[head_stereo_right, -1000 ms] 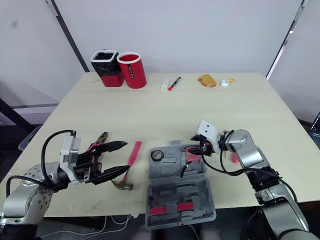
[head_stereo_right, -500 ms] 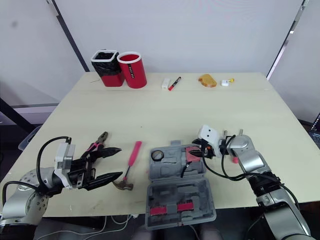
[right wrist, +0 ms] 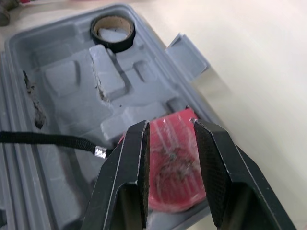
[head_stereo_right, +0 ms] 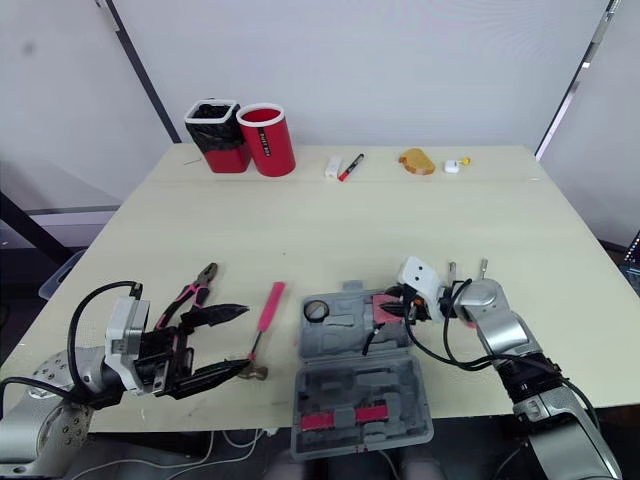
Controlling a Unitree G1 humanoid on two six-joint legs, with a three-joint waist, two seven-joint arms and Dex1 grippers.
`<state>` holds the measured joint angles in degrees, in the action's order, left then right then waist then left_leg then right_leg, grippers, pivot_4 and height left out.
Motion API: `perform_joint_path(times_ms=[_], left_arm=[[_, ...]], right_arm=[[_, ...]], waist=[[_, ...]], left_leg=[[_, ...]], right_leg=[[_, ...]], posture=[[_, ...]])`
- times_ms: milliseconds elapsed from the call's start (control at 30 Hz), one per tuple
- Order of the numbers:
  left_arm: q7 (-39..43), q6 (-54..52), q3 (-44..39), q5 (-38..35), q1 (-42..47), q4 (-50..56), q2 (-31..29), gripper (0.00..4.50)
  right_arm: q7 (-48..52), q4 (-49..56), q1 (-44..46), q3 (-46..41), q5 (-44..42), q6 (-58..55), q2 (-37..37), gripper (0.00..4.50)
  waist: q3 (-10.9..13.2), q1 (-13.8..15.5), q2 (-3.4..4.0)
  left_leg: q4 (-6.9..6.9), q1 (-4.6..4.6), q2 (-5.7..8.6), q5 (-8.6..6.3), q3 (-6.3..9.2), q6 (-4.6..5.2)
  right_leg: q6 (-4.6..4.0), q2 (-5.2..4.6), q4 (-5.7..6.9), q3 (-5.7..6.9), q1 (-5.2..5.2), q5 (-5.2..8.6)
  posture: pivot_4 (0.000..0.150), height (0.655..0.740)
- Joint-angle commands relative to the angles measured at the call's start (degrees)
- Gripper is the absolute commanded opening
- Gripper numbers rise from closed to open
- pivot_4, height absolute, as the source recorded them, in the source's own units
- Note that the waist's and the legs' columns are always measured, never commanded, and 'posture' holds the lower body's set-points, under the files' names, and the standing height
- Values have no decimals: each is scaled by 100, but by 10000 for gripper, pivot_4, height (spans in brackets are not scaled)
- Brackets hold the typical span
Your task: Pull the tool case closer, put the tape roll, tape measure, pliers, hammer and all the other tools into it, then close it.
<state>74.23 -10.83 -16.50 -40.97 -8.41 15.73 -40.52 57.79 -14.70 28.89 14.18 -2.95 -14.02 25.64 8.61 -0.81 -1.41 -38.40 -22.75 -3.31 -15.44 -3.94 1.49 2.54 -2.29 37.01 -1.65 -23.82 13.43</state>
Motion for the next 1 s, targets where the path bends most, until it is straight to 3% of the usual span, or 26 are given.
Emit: perform_joint_path(times_ms=[33, 267, 567, 767, 867, 1000], left_arm=[[-319, -259, -197, -263, -108, 564, -66, 45000], [-759, -757, -70, -357, 289, 816, -193, 45000], [-920, -860, 301, -124, 750, 524, -108, 45000], [-905, -798, 222, -55, 620, 333, -109, 45000], [-1041, -850, 174, -58, 568, 292, -87, 45000], [-1051, -812, 40, -48, 364, 113, -79, 45000]], right_arm=[[-102, -75, -84, -52, 23, 147, 29, 15243], [-395, -529, -239, 325, 485, -161, 2, 15243], [-654, -1154, -242, 635, 720, -543, -294, 15243], [-840, -135, -374, -303, -13, 157, -359, 15243], [-806, 644, -696, -889, -689, 426, -459, 15243], [-606, 1508, -1275, -1202, -1066, 29, -26, 15243]], waist=[[0, -1, 0], [-4, 7, -4], [-65, -54, -49], [-79, -42, -61], [-49, 0, -15], [-41, 7, -1]], left_leg=[[0, 0, 0, 0, 0, 0], [-1, 8, 1, 0, 3, 0], [11, 104, -2, -1, -9, 0], [7, 101, -13, -1, -8, -1], [9, 75, -6, -1, -11, -1], [12, 20, -5, -1, -8, -1]], right_leg=[[0, 0, 0, 0, 0, 0], [-1, 1, 2, 1, 7, 1], [-22, 3, 2, -13, 80, 15], [-23, 11, 3, -15, 78, 14], [-23, 4, 3, -21, 56, 14], [1, 9, 2, -20, 7, 0]], posture=[[1500, 7400], [1500, 7400], [1500, 7400], [1500, 7400], [1500, 7400], [1500, 7400]])
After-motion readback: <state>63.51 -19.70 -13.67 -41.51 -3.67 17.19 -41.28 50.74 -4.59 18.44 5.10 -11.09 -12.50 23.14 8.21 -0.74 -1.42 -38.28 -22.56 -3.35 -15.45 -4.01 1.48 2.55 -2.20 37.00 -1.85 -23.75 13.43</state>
